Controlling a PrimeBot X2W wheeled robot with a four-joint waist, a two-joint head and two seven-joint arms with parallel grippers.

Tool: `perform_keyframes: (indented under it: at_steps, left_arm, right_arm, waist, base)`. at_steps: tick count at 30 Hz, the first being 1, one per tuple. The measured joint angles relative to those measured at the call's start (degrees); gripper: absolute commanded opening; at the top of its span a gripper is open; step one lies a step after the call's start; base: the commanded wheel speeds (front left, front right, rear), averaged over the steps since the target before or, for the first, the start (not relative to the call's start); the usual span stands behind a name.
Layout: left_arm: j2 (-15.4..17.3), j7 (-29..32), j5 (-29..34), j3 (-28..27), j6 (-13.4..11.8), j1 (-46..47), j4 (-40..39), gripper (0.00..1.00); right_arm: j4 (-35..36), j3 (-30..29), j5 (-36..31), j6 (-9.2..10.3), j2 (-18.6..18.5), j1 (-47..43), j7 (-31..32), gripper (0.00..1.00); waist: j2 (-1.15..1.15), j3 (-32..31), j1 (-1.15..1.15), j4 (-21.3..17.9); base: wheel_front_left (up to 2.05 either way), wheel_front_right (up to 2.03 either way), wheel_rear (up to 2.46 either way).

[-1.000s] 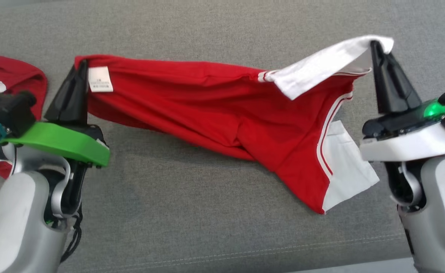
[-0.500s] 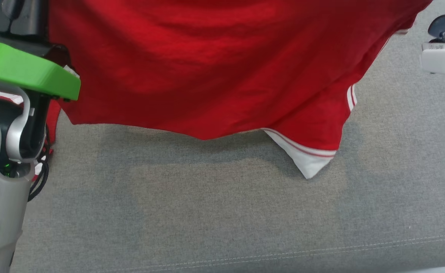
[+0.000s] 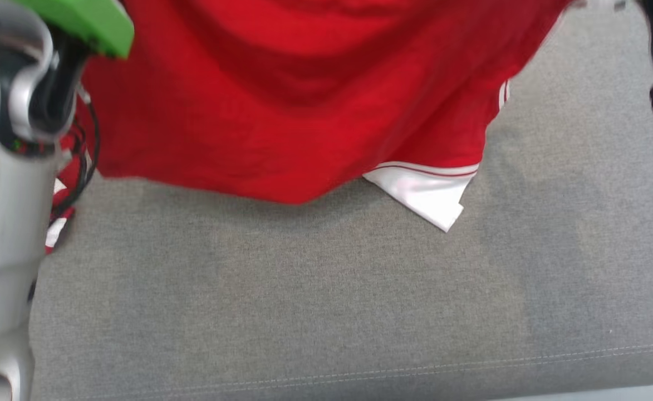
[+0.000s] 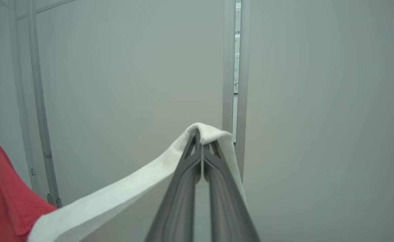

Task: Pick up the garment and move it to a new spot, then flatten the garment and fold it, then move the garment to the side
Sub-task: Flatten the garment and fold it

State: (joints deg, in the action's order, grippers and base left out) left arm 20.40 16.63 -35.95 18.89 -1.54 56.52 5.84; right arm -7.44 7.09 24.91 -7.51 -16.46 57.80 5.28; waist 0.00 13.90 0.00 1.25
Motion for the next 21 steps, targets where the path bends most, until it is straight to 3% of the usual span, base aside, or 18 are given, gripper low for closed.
perform_keyframes:
  at_steps: [7, 12, 18, 21]
  left_arm:
    - [-4.1, 1.1, -1.4, 0.5, 3.0, 15.7, 19.3, 0.0]
    - [-6.9, 1.3, -2.3, 0.4, 3.5, 24.0, 32.4, 0.0]
    - [-7.8, -6.8, -0.3, -0.2, 3.4, 34.3, 40.4, 0.0]
    - [-8.6, -10.8, 0.3, 0.0, 4.5, 36.7, 43.0, 0.0]
  right_arm:
    - [-19.4, 2.6, 1.3, 0.0, 0.3, 19.0, -1.1, 0.0]
    - [-32.6, 1.9, 3.2, 0.02, 2.8, 29.3, -3.8, 0.0]
    - [-41.6, 0.0, 3.2, 0.02, 4.8, 41.4, -13.9, 0.0]
    - [-44.7, 1.6, 3.6, 0.02, 6.2, 44.3, -15.9, 0.0]
  waist:
    - [0.0, 4.3, 0.0, 0.2]
    - [0.0, 6.0, 0.01, 0.8]
    - [0.0, 8.2, 0.01, 1.0]
    - [0.0, 9.8, 0.01, 1.0]
  base:
    - [0.0, 0.0, 0.0]
    - [0.0, 0.0, 0.0]
    - [0.0, 0.0, 0.0]
    - [0.0, 0.0, 0.0]
